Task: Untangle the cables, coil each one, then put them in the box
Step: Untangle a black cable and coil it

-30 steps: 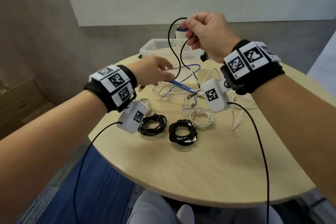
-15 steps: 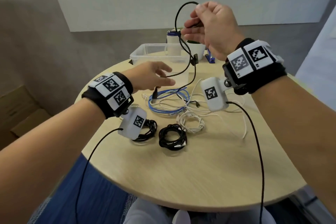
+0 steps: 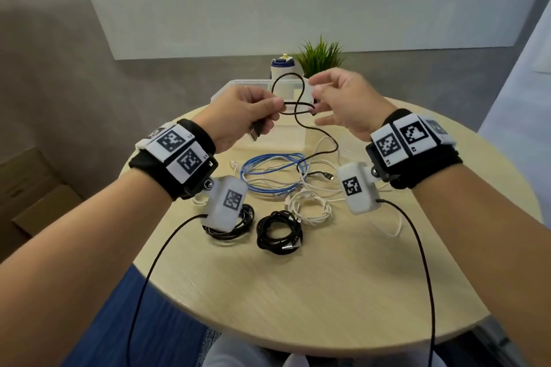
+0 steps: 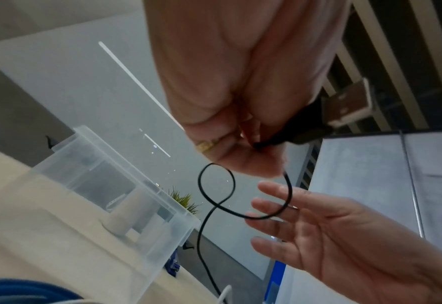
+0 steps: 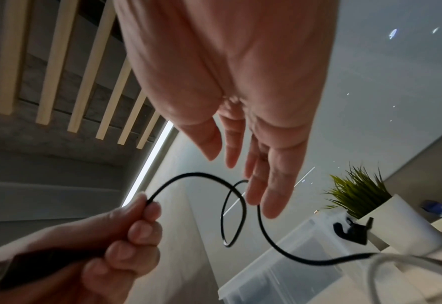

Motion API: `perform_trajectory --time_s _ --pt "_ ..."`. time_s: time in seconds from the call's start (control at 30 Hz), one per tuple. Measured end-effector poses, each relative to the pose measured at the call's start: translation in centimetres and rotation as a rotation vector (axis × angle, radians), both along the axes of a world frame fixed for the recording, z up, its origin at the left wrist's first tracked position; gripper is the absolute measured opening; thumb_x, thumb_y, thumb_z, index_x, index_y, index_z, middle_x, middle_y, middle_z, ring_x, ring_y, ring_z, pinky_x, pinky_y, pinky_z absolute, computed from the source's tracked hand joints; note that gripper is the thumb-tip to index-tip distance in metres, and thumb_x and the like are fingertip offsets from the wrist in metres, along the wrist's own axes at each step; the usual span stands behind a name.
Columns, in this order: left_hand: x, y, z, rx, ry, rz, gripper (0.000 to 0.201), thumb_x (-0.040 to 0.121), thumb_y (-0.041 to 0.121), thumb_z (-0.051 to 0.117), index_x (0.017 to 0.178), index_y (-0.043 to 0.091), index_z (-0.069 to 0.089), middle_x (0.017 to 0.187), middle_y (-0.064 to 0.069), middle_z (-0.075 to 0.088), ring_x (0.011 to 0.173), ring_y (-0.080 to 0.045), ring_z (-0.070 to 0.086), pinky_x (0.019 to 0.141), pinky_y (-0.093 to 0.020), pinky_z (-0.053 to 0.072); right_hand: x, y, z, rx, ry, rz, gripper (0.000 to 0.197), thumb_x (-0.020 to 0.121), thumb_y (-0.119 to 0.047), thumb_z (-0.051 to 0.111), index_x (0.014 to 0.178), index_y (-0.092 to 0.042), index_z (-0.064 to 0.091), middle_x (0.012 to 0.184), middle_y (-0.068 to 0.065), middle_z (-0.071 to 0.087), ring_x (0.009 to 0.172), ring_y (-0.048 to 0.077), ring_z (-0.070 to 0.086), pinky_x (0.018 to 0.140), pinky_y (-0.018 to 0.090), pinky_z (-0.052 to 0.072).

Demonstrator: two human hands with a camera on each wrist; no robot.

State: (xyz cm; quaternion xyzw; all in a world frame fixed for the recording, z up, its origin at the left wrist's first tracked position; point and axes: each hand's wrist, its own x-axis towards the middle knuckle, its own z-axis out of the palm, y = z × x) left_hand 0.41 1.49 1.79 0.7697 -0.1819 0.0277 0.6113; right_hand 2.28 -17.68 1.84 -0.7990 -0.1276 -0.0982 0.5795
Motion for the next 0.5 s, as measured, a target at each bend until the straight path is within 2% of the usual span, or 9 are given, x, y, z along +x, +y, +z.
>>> perform_trajectory --time_s 0.1,0.2,0.3,0.37,0.43,0.5 --pt "0.4 0.0 -0.4 0.137 -0.124 0.131 0.019 0.093 0.022 0.058 0.077 0.015 0.065 0.063 0.0 0.046 0.045 -0.01 0.039 0.043 -0.022 0.036 -0.2 0.4 -0.8 -0.065 0.007 0.008 0.016 0.095 -0.013 0.05 0.086 -0.023 0.06 0.088 0.001 0.058 0.081 0.017 0.061 0.069 0.034 0.055" --pt "0.3 -0.4 -0.8 0.148 -0.145 0.158 0.019 0.093 0.025 0.059 0.077 0.016 0.064 0.063 -0.002 0.04 0.046 -0.012 0.036 0.041 -0.019 0.034 -0.5 0.8 -1.1 -0.031 0.029 0.046 0.016 0.094 -0.012 0.051 0.089 -0.021 0.063 0.079 0.001 0.057 0.074 0.016 0.059 0.068 0.031 0.053" --pt "0.2 -0.5 -1.3 0.166 -0.148 0.152 0.015 0.091 0.025 0.061 0.079 0.015 0.066 0.064 -0.001 0.045 0.043 -0.009 0.039 0.04 -0.017 0.032 -1.1 0.7 -1.2 -0.136 0.061 0.142 0.018 0.091 -0.007 0.055 0.096 -0.018 0.068 0.075 0.002 0.06 0.069 0.013 0.056 0.069 0.029 0.052" --pt "0.3 -0.2 -1.5 0.156 -0.144 0.145 0.017 0.092 0.026 0.059 0.081 0.015 0.067 0.066 0.0 0.051 0.043 -0.008 0.041 0.041 -0.017 0.033 -1.4 0.6 -1.2 -0.227 0.037 0.149 0.014 0.091 -0.009 0.059 0.091 -0.018 0.069 0.073 0.004 0.063 0.068 0.013 0.057 0.068 0.03 0.051" --pt "0.5 0.2 -1.5 0.142 -0.133 0.134 0.024 0.097 0.028 0.052 0.086 0.014 0.068 0.071 0.002 0.057 0.047 -0.007 0.045 0.044 -0.018 0.035 -1.5 0.3 -1.0 -0.172 0.033 0.118 0.018 0.091 -0.005 0.055 0.087 -0.016 0.069 0.073 0.004 0.067 0.069 0.014 0.061 0.068 0.028 0.05" --pt "0.7 0.4 -1.6 0.17 -0.154 0.165 0.021 0.098 0.027 0.049 0.09 0.019 0.067 0.077 0.005 0.059 0.052 -0.006 0.047 0.048 -0.018 0.037 -1.6 0.1 -0.7 -0.043 0.06 0.123 0.019 0.092 -0.005 0.052 0.086 -0.011 0.069 0.074 0.005 0.068 0.071 0.015 0.063 0.066 0.025 0.05"
